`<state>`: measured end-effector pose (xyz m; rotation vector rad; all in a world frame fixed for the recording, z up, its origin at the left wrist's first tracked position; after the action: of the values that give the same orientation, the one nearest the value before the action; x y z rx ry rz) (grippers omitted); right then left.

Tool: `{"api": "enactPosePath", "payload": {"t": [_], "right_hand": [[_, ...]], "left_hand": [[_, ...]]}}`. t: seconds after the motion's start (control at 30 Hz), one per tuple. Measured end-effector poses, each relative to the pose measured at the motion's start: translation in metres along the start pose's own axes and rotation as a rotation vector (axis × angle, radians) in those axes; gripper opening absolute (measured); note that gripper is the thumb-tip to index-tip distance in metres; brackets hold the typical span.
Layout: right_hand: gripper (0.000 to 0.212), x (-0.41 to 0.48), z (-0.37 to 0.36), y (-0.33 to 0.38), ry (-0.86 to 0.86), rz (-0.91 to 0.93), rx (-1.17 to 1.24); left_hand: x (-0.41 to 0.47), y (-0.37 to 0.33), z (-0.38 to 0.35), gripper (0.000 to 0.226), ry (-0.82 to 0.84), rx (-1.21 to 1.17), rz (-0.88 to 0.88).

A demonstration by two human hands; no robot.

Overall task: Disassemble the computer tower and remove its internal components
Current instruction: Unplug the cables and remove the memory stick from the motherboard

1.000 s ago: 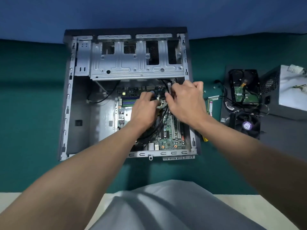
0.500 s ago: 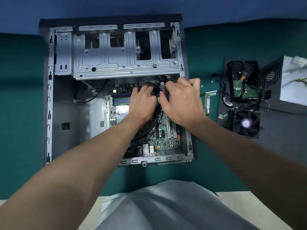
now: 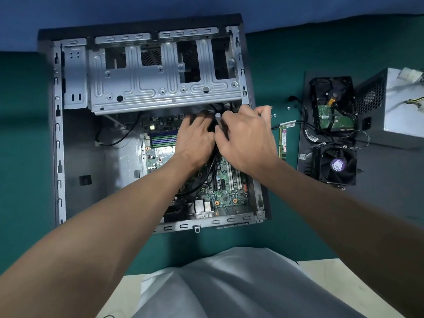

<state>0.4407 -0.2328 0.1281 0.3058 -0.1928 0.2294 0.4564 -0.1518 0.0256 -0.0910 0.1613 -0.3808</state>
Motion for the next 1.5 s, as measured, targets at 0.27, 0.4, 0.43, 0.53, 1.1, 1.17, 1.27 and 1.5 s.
{"api": "enactPosePath", "payload": {"t": [0.27,0.4,0.43,0.53,1.1,1.17,1.27,1.5], "right_hand": [[0.027,0.000,0.000,-0.001,0.004,-0.002,0.002],[0.028,0.000,0.001,-0.001,-0.007,0.001,0.009],[0.029,0.000,0.001,-0.001,-0.010,0.001,0.009],[0.030,0.001,0.001,0.000,-0.015,0.006,0.014],[0.032,-0.002,0.006,-0.007,-0.072,-0.059,0.223],[0.032,-0.003,0.009,-0.011,-0.099,-0.091,0.298],[0.032,-0.004,0.011,-0.014,-0.136,-0.129,0.321],[0.034,-0.002,0.008,-0.009,-0.130,-0.072,0.272]], "left_hand": [[-0.003,0.000,-0.001,0.027,0.042,0.048,-0.098],[0.000,0.001,-0.002,0.031,0.055,0.049,-0.152],[0.000,0.002,-0.001,0.031,0.059,0.043,-0.164],[0.002,0.003,0.007,0.027,0.015,0.022,-0.211],[-0.015,0.040,0.007,0.025,-0.055,-0.310,0.264],[-0.018,0.052,0.008,0.026,-0.096,-0.381,0.375],[-0.021,0.062,0.008,0.024,-0.107,-0.432,0.456],[-0.025,0.067,0.001,0.025,-0.097,-0.508,0.493]]}}
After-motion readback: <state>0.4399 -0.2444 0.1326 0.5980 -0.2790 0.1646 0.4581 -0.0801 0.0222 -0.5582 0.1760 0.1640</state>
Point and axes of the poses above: each hand's wrist, its own x-axis towards the middle knuckle, its own z-axis out of the back of the hand, y = z × x, the point moved 8 cm from there along x, towards the middle knuckle, and after that the axes turned 4 degrees about -x, right-handed, at the moved point
